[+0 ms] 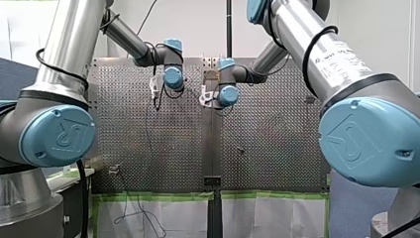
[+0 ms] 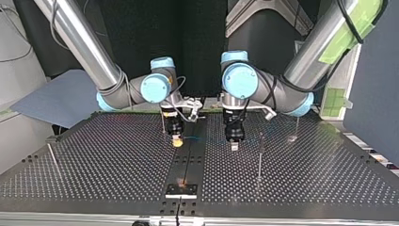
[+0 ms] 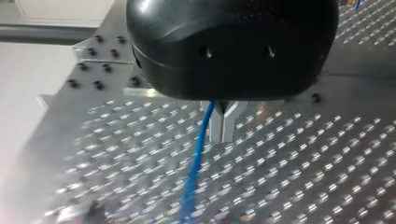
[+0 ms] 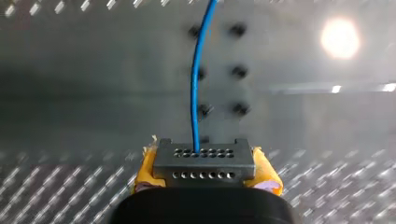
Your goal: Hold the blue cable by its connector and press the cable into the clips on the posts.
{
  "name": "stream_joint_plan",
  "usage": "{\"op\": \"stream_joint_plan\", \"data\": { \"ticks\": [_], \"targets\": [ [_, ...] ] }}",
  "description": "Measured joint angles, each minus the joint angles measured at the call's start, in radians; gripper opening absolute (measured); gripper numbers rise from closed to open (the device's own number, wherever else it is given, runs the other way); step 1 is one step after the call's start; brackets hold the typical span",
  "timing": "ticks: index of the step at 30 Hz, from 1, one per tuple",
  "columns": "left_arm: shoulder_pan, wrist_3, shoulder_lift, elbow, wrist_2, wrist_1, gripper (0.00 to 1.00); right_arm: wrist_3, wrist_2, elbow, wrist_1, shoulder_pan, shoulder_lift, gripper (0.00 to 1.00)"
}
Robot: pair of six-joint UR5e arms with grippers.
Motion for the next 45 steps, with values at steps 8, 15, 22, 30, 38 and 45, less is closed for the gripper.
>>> {"op": "stream_joint_plan", "data": {
  "ticks": [8, 15, 22, 30, 38, 45],
  "targets": [
    [-0.041, -0.007, -0.071, 0.000, -0.024, 0.008, 0.00, 0.001, 0.020, 0.076, -0.016, -0.028, -0.005, 0.00],
    [-0.078, -0.005, -0.133, 0.000, -0.042, 0.008, 0.00, 0.006, 0.022, 0.143, -0.064, -0.051, -0.038, 0.00],
    [-0.135, -0.017, -0.153, 0.000, -0.077, 0.029, 0.00, 0.020, 0.018, 0.206, -0.127, -0.072, -0.096, 0.00],
    [-0.186, -0.023, -0.183, -0.001, -0.097, 0.039, 0.00, -0.005, 0.024, 0.287, -0.203, -0.077, -0.113, 0.00],
    [-0.219, -0.027, -0.222, -0.001, -0.117, 0.064, 0.00, -0.004, 0.023, 0.368, -0.277, -0.096, -0.113, 0.00],
    [-0.250, -0.031, -0.279, -0.001, -0.137, 0.094, 0.00, -0.005, 0.021, 0.431, -0.323, -0.112, -0.113, 0.00]
  ]
}}
